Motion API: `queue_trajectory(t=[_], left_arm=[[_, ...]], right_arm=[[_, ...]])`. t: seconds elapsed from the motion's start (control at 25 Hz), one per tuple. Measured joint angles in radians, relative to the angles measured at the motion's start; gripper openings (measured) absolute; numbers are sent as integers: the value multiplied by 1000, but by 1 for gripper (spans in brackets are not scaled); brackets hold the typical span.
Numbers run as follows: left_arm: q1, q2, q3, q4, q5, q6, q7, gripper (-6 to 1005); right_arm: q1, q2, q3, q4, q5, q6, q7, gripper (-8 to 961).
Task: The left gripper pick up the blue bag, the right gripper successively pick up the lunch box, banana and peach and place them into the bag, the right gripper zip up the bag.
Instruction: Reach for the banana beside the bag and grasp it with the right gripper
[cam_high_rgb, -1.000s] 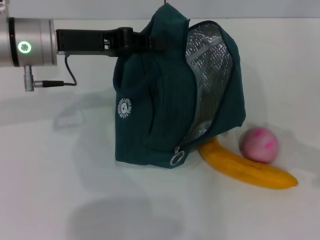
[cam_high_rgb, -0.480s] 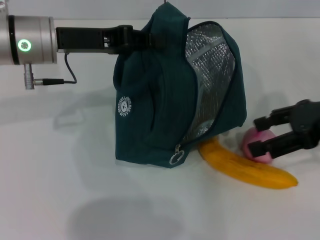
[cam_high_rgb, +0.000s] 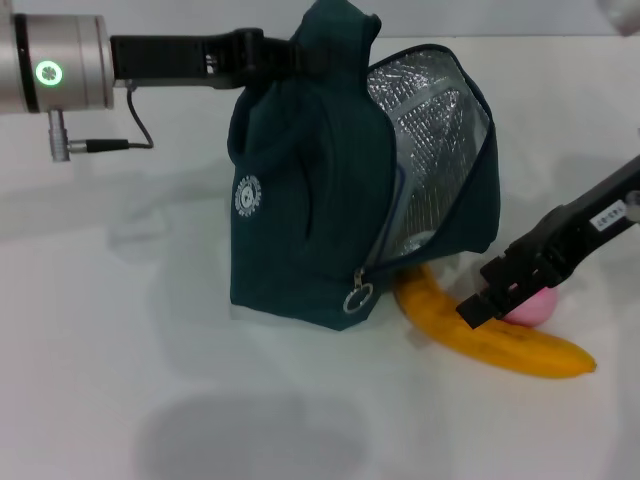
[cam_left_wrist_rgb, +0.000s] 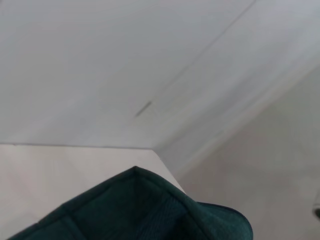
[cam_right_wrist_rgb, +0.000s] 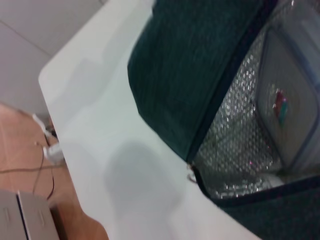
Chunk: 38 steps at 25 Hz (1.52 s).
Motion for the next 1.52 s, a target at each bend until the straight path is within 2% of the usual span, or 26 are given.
queue_trajectory(t=[0.16,0.28,0.52,0.64,0.76,0.92,1.28,1.52], left_arm=[[9,13,0,0,-3,-31,4,61],[15,20,0,0,-3,-47,5,61],[17,25,0,0,1,-51,7,61],[18,26,0,-1,3,-51,7,61],[18,26,0,-1,3,-56,7,61],[20,26,0,-1,4,-58,7,62],[25,20,0,-1,4,-59,7,62],[27,19,0,-1,1,-59,7,61]], right_arm=[[52,3,-3,66,-43,20,1,834],[65,2,-1,80,-47,29,2,829],[91,-4,-2,150,-56,77,9,818],[106,1,-12,188,-90,101,7,813],[109,9,-81,189,-113,143,12,808],[123,8,-165,190,-115,197,39,800],[146,11,-199,200,-140,237,46,784],[151,16,-302,216,-133,289,56,774]])
